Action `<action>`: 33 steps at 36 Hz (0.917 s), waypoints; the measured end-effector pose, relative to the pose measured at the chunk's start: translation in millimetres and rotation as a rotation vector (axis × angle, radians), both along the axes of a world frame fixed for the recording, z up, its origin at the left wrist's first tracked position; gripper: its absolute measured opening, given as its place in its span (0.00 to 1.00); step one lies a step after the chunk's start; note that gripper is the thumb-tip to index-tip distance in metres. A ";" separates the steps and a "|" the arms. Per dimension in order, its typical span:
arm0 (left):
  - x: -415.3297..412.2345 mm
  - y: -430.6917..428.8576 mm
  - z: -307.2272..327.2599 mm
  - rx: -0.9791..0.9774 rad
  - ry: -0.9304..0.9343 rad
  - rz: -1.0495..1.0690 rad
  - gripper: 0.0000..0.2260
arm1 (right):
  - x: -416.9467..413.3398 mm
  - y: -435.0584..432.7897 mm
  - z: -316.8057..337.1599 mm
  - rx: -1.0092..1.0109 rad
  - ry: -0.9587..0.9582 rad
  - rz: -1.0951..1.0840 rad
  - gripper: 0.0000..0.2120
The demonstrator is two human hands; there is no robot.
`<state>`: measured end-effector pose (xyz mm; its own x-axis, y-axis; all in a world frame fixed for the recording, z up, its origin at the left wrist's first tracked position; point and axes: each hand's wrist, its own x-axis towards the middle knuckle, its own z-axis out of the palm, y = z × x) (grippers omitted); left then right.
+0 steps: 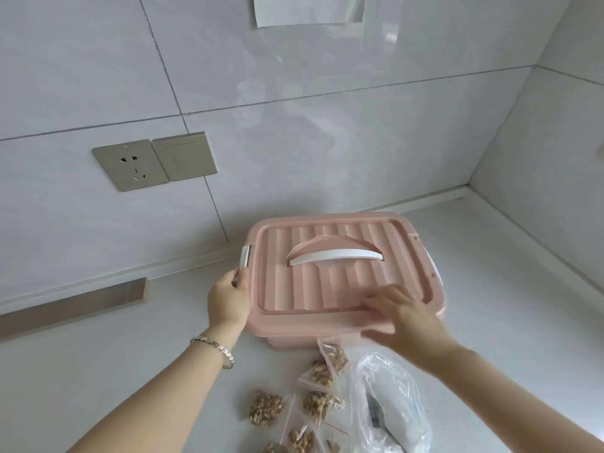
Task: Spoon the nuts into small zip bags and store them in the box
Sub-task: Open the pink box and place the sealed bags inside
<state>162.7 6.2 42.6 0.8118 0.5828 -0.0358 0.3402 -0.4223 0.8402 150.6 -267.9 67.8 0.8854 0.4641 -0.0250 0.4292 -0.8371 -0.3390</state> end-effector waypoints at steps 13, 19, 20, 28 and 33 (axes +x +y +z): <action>-34.7 3.6 8.8 -0.055 -0.066 -0.188 0.18 | -10.4 22.6 -5.2 -0.030 -0.301 -0.039 0.23; -42.7 -6.7 -1.4 -0.306 0.030 -0.179 0.25 | -3.9 22.0 5.7 -0.095 -0.151 0.004 0.17; -44.8 -8.2 -3.8 -0.316 0.044 -0.204 0.27 | -2.5 21.9 7.0 -0.100 -0.148 0.003 0.17; -52.1 -1.3 -13.8 -0.446 0.035 -0.289 0.36 | 10.8 12.7 38.8 -0.050 -0.131 -0.047 0.16; -50.0 -3.4 -16.5 -0.437 0.001 -0.349 0.24 | 12.2 -0.4 71.8 0.056 -0.324 -0.017 0.18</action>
<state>112.7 2.8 26.1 0.9538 0.2107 -0.2144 0.2433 -0.1220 0.9622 162.8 -268.3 139.7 0.8506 0.4422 0.2843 0.5087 -0.8289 -0.2327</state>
